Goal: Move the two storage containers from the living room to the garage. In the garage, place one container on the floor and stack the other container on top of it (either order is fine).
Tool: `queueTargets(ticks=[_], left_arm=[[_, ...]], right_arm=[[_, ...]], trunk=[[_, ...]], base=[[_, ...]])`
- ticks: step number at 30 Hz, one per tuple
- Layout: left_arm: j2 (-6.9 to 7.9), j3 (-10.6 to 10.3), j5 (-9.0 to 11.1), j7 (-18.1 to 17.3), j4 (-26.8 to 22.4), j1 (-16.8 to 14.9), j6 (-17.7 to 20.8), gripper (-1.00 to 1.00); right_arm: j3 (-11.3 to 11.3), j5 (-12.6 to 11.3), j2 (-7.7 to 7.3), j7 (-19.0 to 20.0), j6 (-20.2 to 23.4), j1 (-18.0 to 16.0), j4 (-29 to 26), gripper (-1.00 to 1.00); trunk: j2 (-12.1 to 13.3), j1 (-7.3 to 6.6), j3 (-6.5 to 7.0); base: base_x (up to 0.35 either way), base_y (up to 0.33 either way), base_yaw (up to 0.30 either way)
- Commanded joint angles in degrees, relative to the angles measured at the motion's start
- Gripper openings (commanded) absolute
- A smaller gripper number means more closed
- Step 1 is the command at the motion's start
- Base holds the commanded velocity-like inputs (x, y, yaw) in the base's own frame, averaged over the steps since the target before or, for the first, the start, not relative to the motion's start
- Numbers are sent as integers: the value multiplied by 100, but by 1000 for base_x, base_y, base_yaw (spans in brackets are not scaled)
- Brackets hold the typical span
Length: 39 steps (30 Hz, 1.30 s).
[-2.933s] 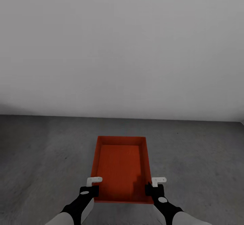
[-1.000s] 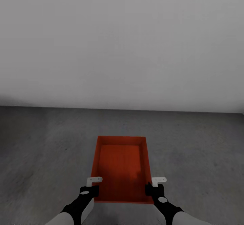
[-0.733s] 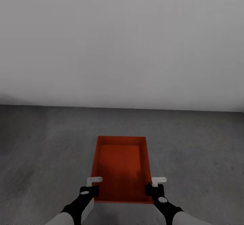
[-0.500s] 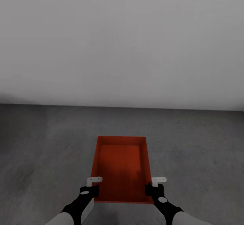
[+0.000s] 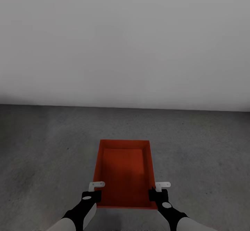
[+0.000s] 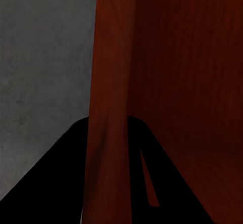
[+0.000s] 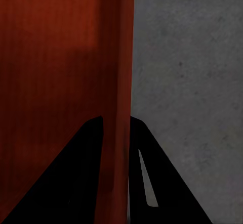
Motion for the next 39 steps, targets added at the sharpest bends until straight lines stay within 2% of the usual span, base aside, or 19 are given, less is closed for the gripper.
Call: queueTargets(ticks=[1, 4, 39], left_arm=[[-6, 95, -83, 61, -32, -1, 39, -100], [-6, 95, -83, 61, -32, -1, 39, -100], [-6, 95, -83, 61, -32, -1, 39, -100]], right_arm=[[-172, -62, 34, -57, -16, -3, 17, -100], [-172, -64, 34, -65, -18, -3, 17, -100], [-172, -63, 34, -91, -19, -2, 17, -100]], trunk=[[-2, 0, -8], [-2, 0, -14], [-1406, 769, -644]], base=[[0, 0, 0], [0, 0, 0], [0, 0, 0]])
